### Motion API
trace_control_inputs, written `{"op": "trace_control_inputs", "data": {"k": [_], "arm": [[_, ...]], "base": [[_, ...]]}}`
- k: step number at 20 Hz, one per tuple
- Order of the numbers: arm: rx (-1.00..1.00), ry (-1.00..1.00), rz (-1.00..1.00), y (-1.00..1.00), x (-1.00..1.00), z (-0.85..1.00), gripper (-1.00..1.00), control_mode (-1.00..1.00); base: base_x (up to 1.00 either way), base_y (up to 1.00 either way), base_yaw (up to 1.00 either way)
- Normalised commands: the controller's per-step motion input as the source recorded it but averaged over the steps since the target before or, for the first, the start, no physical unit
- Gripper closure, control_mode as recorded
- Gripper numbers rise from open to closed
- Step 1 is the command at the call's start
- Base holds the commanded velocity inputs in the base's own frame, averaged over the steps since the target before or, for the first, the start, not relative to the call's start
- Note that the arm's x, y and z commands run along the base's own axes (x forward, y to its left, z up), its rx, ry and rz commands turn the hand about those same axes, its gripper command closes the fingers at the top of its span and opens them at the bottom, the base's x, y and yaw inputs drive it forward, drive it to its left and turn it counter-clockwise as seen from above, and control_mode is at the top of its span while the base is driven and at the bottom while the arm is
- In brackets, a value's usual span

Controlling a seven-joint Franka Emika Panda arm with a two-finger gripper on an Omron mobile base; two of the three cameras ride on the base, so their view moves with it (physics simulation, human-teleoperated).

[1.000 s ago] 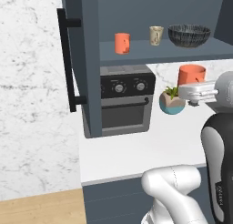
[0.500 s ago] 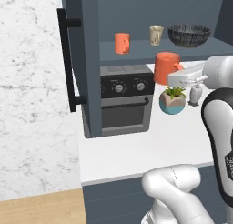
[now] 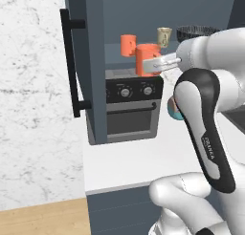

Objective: Gather all objects into one cabinet and sort the glasses and bowls to opposite sides.

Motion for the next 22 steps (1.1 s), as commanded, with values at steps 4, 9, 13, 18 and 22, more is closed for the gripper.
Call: {"op": "trace_control_inputs", "data": {"k": [4, 9, 13, 18, 22], "arm": [[0.0, 0.15, 0.0, 0.0, 0.78, 0.0, 1.0, -1.0], [0.0, -0.01, 0.01, 0.0, 0.51, -0.35, 1.0, -1.0], [0.0, -0.04, 0.0, 0.0, 0.42, -0.46, 1.0, -1.0], [0.0, 0.01, 0.0, 0.06, 0.76, -0.12, 1.0, -1.0], [0.0, 0.04, 0.01, 0.12, 0.68, 0.0, 1.0, -1.0]], "base": [[0.0, 0.0, 0.0], [0.0, 0.0, 0.0], [0.0, 0.0, 0.0], [0.0, 0.0, 0.0], [0.0, 0.0, 0.0]]}}
